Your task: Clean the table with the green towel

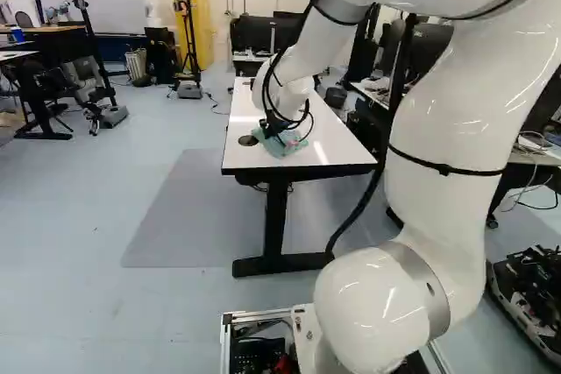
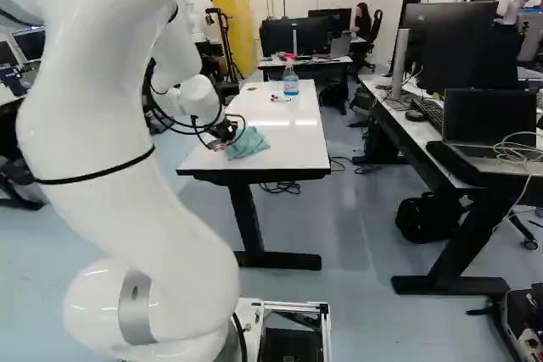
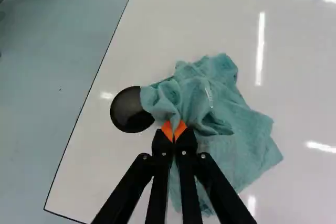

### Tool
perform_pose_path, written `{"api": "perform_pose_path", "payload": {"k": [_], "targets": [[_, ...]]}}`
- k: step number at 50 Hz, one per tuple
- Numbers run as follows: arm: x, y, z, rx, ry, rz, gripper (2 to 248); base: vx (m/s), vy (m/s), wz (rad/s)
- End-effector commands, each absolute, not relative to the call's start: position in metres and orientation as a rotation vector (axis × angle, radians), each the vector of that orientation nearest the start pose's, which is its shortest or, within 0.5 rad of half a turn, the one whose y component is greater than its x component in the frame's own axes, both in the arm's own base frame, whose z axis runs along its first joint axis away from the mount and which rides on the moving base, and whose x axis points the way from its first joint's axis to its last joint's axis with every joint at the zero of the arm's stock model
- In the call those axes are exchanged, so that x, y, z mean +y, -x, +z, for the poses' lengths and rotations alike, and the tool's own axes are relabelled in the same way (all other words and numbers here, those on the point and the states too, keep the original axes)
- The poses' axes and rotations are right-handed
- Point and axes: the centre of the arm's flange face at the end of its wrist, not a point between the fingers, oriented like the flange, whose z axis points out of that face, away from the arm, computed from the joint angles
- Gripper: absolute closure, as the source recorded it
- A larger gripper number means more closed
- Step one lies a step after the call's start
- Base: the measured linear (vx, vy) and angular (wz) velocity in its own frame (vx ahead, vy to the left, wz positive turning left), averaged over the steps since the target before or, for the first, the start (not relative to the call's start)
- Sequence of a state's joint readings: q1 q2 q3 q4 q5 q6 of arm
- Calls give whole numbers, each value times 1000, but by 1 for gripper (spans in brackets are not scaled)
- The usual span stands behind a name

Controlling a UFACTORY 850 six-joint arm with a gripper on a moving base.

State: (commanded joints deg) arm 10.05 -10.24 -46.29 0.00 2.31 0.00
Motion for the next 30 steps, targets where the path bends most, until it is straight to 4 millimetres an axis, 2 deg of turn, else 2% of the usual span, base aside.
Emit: {"api": "perform_pose_path", "payload": {"k": [30], "targets": [[36, -486, 421, -110, 2944, -1019, 226, 0, 0, 0]]}}
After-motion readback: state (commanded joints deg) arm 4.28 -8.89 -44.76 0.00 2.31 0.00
